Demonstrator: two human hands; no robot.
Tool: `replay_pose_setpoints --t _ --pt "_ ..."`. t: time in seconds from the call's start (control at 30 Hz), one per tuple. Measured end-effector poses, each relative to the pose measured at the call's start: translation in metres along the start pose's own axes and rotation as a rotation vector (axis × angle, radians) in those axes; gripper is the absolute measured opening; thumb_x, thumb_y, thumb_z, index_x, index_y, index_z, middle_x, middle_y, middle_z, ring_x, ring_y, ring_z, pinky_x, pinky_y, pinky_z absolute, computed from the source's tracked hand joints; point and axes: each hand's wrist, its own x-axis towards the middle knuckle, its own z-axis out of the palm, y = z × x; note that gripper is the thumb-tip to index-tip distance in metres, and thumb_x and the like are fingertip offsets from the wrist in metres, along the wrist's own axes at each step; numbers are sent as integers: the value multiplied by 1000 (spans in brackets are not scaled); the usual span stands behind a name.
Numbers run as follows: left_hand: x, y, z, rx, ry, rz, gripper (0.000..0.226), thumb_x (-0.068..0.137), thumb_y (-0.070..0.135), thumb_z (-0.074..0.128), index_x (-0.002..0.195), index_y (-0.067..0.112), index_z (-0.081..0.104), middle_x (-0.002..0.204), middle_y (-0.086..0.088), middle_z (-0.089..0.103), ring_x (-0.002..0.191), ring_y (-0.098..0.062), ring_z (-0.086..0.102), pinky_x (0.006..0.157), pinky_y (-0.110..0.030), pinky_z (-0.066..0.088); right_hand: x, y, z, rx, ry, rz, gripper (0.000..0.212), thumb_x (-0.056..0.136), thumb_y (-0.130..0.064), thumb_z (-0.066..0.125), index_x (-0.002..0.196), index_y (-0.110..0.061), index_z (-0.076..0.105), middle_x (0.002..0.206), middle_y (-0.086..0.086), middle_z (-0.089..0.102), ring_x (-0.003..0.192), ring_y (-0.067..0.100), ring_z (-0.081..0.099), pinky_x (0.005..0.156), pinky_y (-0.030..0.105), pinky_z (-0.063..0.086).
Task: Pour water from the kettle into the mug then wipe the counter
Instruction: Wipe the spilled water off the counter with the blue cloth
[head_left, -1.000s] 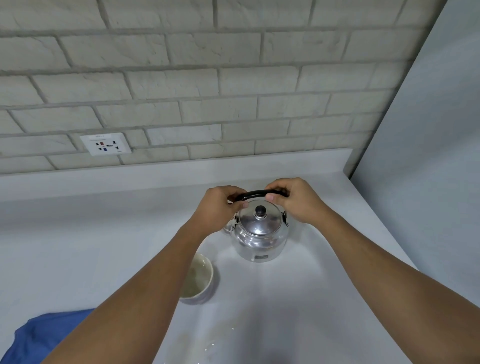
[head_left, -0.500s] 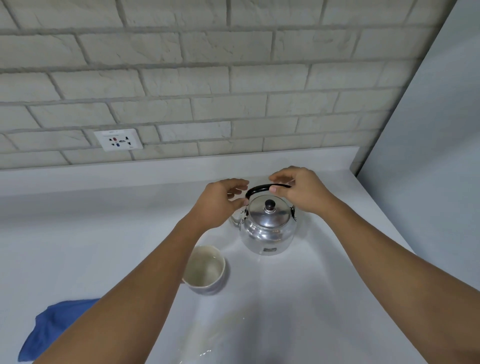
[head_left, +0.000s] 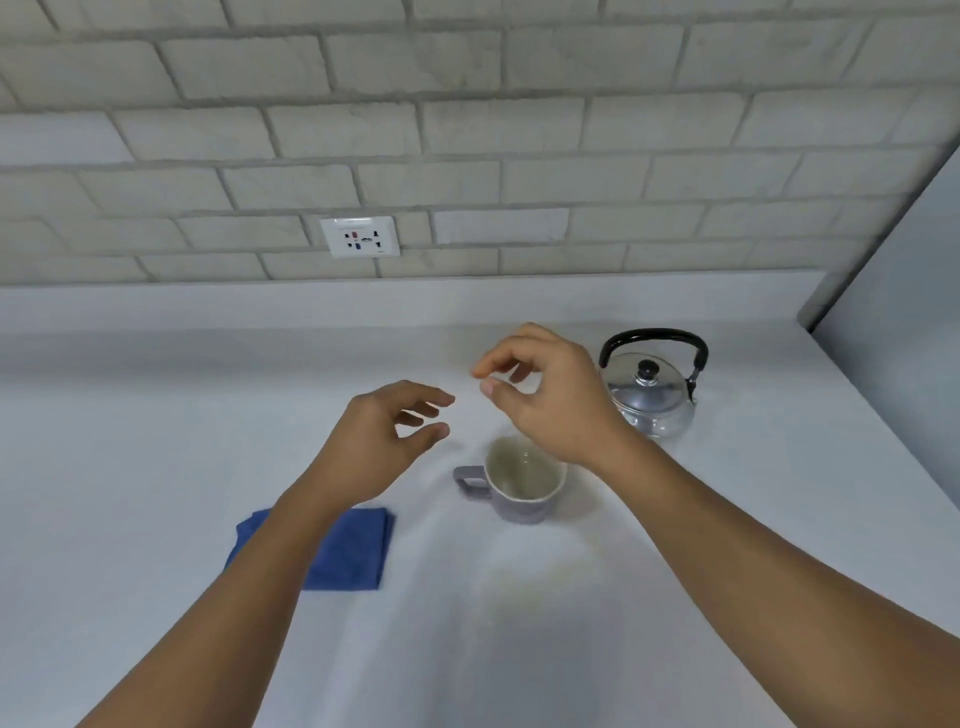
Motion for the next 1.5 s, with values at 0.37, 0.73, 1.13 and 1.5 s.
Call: replay_pose_setpoints --t 0.37,0.73,1.13,1.5 --pt "-73 -107 -42 219 -173 -274 39 93 22 73 131 31 68 135 12 68 124 -10 63 103 -22 45 -41 6 150 -141 -413 336 37 89 -24 68 126 -21 68 123 -3 66 97 10 62 72 11 42" --pt "-106 -166 -65 551 -253 -246 51 100 19 54 151 20 49 153 2 51 139 -25 44 114 -42 35 -66 33 213 -363 -416 449 59 100 -41 55 148 -8 45 139 7 49 131 26 41 105 37 42" --pt "-112 -163 -68 416 -155 -215 6 93 13 62 94 11 68 97 2 61 92 -20 49 80 -30 42 -83 25 222 -76 -277 491 12 93 -22 65 99 -12 62 98 4 62 85 18 59 69 21 47" --pt "-132 -82 -29 -52 -199 -283 25 91 6 52 90 22 70 77 -5 67 59 -3 50 56 -13 42 -133 14 138 268 0 511 13 96 -16 65 104 -25 67 97 -9 73 90 9 68 77 19 54"
